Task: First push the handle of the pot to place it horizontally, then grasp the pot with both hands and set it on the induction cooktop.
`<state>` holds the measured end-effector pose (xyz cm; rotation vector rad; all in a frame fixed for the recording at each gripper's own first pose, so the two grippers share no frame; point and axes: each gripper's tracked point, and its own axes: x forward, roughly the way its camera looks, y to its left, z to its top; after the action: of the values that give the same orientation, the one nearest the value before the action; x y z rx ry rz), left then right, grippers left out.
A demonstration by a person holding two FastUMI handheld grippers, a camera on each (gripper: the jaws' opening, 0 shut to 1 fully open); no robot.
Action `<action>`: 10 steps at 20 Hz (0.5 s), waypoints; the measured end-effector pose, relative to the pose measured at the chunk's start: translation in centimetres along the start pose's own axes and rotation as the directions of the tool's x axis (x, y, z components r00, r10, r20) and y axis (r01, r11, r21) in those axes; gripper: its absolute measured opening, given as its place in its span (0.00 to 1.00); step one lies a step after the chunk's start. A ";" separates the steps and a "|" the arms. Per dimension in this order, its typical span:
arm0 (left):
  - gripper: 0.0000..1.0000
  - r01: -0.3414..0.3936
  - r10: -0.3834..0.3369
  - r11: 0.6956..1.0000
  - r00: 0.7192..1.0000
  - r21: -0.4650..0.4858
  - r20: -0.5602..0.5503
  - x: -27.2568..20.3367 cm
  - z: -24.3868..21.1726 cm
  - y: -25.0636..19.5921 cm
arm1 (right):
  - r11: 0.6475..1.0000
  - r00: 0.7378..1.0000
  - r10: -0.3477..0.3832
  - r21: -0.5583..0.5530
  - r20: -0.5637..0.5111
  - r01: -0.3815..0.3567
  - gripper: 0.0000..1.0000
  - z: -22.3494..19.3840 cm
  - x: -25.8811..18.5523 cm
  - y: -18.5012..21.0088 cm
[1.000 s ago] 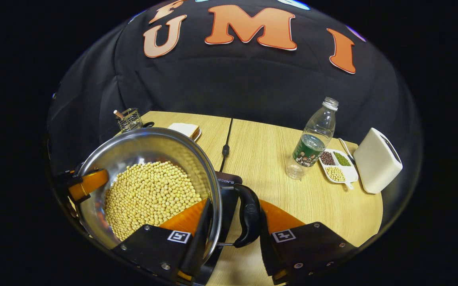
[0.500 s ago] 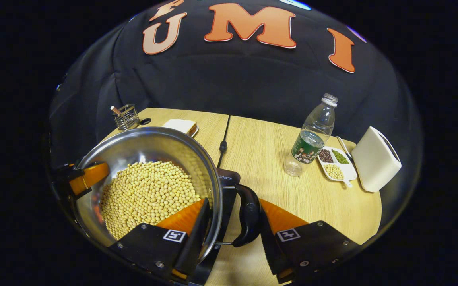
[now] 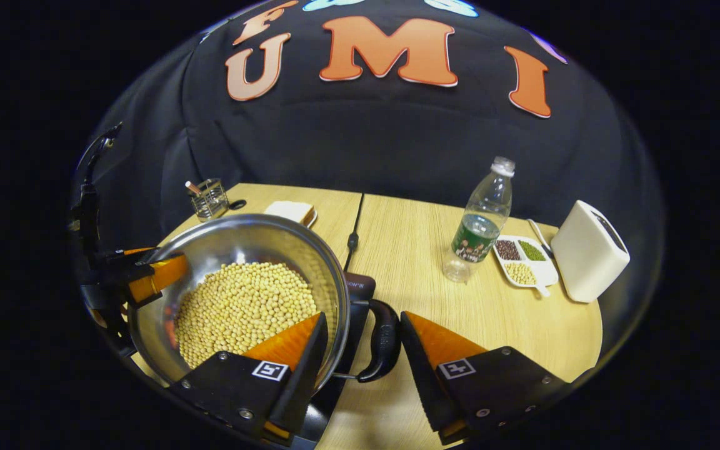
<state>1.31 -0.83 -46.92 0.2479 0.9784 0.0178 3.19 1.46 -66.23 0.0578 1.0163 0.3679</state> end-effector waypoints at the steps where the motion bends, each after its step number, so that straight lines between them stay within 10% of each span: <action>1: 0.89 -0.020 0.019 1.000 0.999 0.011 0.037 -0.7 1.2 0.5 | 1.000 1.000 0.006 0.003 0.021 -0.006 0.73 0.5 -0.8 -0.1; 10: 0.89 -0.064 0.070 0.998 0.916 -0.029 0.396 -13.1 13.3 0.3 | 0.999 0.953 -0.045 0.007 0.300 0.045 0.82 7.6 -9.5 -4.4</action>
<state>4.91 -4.89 -29.04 0.2590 0.5634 0.0362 6.32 -4.82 -55.39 0.0885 0.7153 0.3065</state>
